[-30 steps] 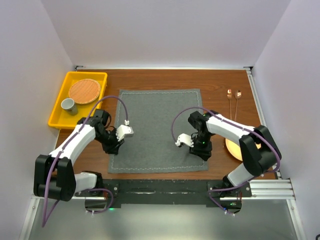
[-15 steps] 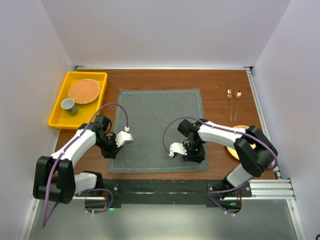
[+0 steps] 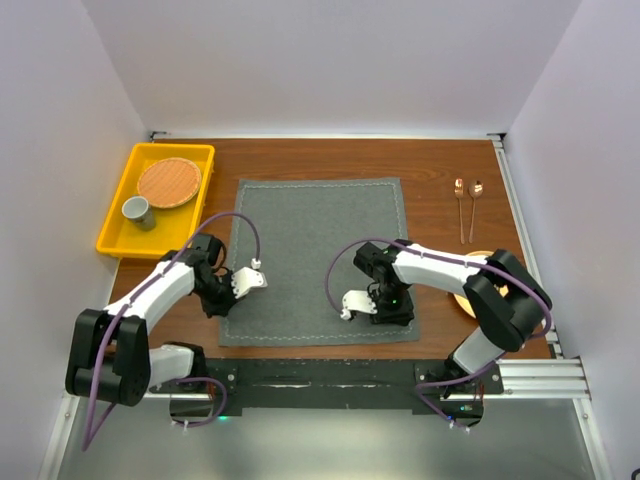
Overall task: Fold the napkin into a case and place the utensils inside
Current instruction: Smooth out the napkin at the center of the board.
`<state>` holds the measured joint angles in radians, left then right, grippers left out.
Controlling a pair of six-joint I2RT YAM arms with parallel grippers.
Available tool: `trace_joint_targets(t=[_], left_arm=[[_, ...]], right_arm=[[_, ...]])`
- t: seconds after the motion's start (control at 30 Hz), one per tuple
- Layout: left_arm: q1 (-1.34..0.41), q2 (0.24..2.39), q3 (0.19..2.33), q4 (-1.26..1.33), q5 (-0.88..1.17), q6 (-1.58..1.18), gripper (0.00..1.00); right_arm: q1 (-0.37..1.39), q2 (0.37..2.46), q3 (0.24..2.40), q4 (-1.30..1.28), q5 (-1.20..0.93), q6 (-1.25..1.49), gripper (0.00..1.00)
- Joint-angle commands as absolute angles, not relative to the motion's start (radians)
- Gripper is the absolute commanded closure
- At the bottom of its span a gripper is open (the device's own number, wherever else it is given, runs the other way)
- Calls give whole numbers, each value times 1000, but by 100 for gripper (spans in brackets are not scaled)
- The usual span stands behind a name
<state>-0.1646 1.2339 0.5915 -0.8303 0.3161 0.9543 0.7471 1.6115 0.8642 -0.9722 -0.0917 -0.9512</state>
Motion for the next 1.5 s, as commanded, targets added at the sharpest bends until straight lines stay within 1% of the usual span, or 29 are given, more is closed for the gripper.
trace_joint_targets(t=[0.0, 0.13, 0.23, 0.27, 0.37, 0.4, 0.47, 0.5, 0.53, 0.57, 0.6, 0.63, 0.67, 0.7, 0.73, 0.77, 0.83, 0.87, 0.9, 0.97, 1.0, 1.03, 1.07, 1.1, 1.13, 1.2, 1.3, 1.37, 1.47], left_arm=[[-164, 1290, 546, -756, 212, 1002, 96], [-164, 1298, 546, -758, 210, 1022, 97], [-164, 1292, 569, -791, 235, 1037, 97], [-164, 1289, 606, -810, 270, 1040, 96], [-164, 1261, 725, -896, 374, 1029, 75], [-164, 1247, 765, -923, 402, 999, 62], [-164, 1244, 890, -931, 466, 954, 54], [-164, 1244, 931, -907, 480, 895, 47], [-164, 1244, 969, -884, 489, 862, 44], [-164, 1247, 1035, -856, 500, 835, 35], [-164, 1250, 1064, -775, 502, 768, 24], [-163, 1256, 1093, -728, 499, 731, 17], [-163, 1273, 1145, -628, 488, 654, 4], [-161, 1285, 1169, -579, 480, 614, 0], [-161, 1302, 1190, -524, 444, 568, 0], [-161, 1346, 1234, -424, 416, 469, 0], [-161, 1406, 1282, -338, 301, 359, 0], [-160, 1477, 1333, -278, 273, 262, 0], [-158, 1512, 1357, -255, 253, 232, 0], [-150, 1637, 1461, -212, 169, 111, 0], [-146, 1684, 1515, -228, 161, 77, 0], [-126, 1736, 1645, -257, 205, 58, 0], [-115, 1846, 1725, -359, 216, 46, 0], [-110, 1902, 1802, -417, 221, 54, 0], [-94, 1949, 1909, -454, 259, 63, 0], [-51, 2020, 1939, -468, 322, 75, 0], [-19, 2057, 1924, -413, 368, 77, 0], [-15, 2101, 1945, -420, 367, 106, 5], [-6, 2150, 1965, -433, 370, 126, 13]], right_arm=[[741, 1654, 785, -953, -17, -1011, 68], [739, 1673, 816, -977, -24, -1002, 66], [741, 1678, 865, -1009, -69, -983, 62], [741, 1675, 883, -1022, -81, -974, 59], [739, 1634, 980, -1081, -156, -934, 53], [736, 1620, 1011, -1097, -179, -921, 47], [710, 1576, 1113, -1114, -242, -864, 41], [686, 1566, 1155, -1106, -265, -842, 36], [620, 1565, 1251, -1100, -312, -819, 34], [580, 1575, 1306, -1091, -337, -764, 32], [540, 1588, 1362, -1074, -359, -737, 30], [467, 1600, 1472, -1057, -394, -706, 28], [431, 1624, 1523, -1036, -402, -643, 26], [373, 1634, 1567, -969, -405, -606, 23], [348, 1643, 1641, -924, -396, -522, 18], [328, 1658, 1669, -869, -378, -471, 15], [298, 1678, 1722, -697, -313, -341, 5], [296, 1690, 1733, -640, -216, -310, 4], [295, 1724, 1736, -517, -171, -281, 4], [295, 1775, 1758, -404, -42, -187, 2], [293, 1854, 1788, -367, -28, -163, 2], [291, 1900, 1895, -386, -29, -161, 2], [287, 1964, 1972, -428, -32, -173, 2], [272, 2026, 2147, -556, -49, -182, 2], [253, 2146, 2227, -615, -73, -172, 2], [183, 2229, 2359, -716, -199, -155, 2], [126, 2287, 2326, -698, -241, -166, 2], [109, 2315, 2306, -703, -250, -201, 2], [84, 2335, 2235, -660, -242, -221, 8]])
